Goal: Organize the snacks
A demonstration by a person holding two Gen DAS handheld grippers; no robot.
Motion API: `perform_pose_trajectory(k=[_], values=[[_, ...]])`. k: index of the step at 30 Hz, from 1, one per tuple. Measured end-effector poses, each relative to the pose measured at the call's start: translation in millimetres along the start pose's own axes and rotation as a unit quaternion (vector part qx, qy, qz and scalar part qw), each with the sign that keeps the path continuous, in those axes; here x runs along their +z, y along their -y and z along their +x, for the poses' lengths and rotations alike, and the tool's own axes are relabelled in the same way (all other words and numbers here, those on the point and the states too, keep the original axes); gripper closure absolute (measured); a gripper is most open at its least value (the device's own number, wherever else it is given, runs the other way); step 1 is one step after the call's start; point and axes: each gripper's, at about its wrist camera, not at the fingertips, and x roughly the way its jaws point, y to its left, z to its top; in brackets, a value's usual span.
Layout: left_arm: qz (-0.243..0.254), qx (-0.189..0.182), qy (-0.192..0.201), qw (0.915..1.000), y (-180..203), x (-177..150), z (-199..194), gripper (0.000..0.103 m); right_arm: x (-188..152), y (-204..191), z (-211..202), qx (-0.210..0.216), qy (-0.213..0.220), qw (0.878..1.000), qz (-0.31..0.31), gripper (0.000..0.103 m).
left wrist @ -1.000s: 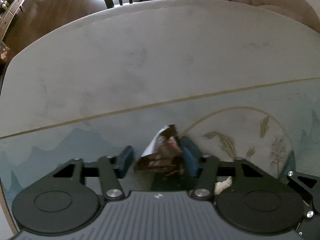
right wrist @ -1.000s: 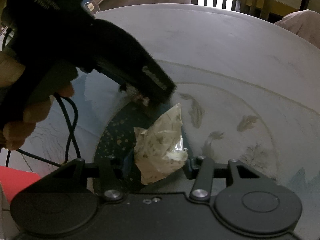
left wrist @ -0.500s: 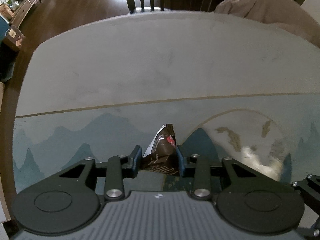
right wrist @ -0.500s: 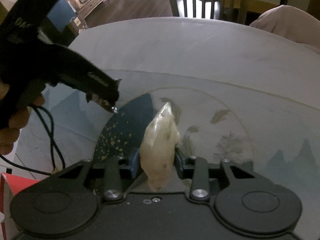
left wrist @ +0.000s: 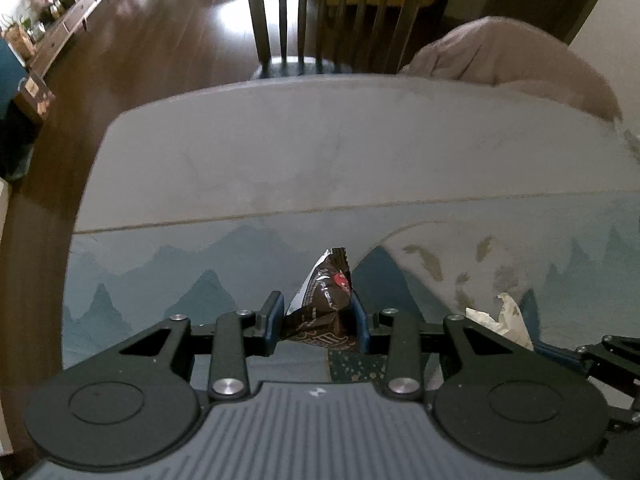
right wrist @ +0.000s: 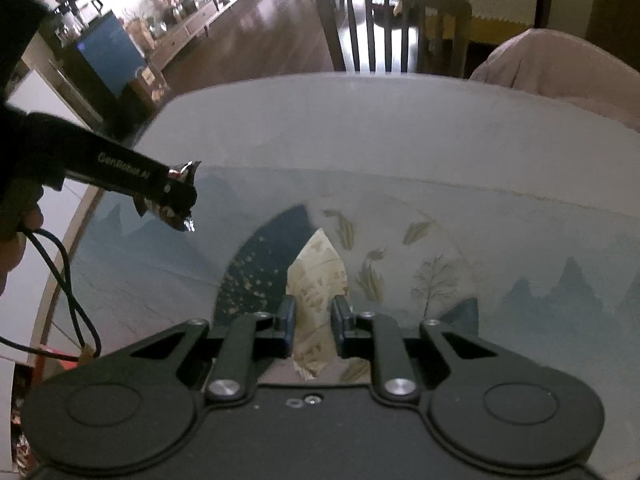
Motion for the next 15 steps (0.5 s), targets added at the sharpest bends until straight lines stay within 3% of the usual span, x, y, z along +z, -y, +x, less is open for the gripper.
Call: perform_pose_trajectory(k=[9,15], values=[[0.010,-0.012,0.086,0.9962,0,-8,-86,0.068,-5,-10,-65,-0.002,0.066,0.998,0.007,0.086],[0.027,-0.026,0.104,0.9939,-5,-32,-129,0.068,-15,-27,-100,0.003,0.098,0.995,-0.005,0.087]])
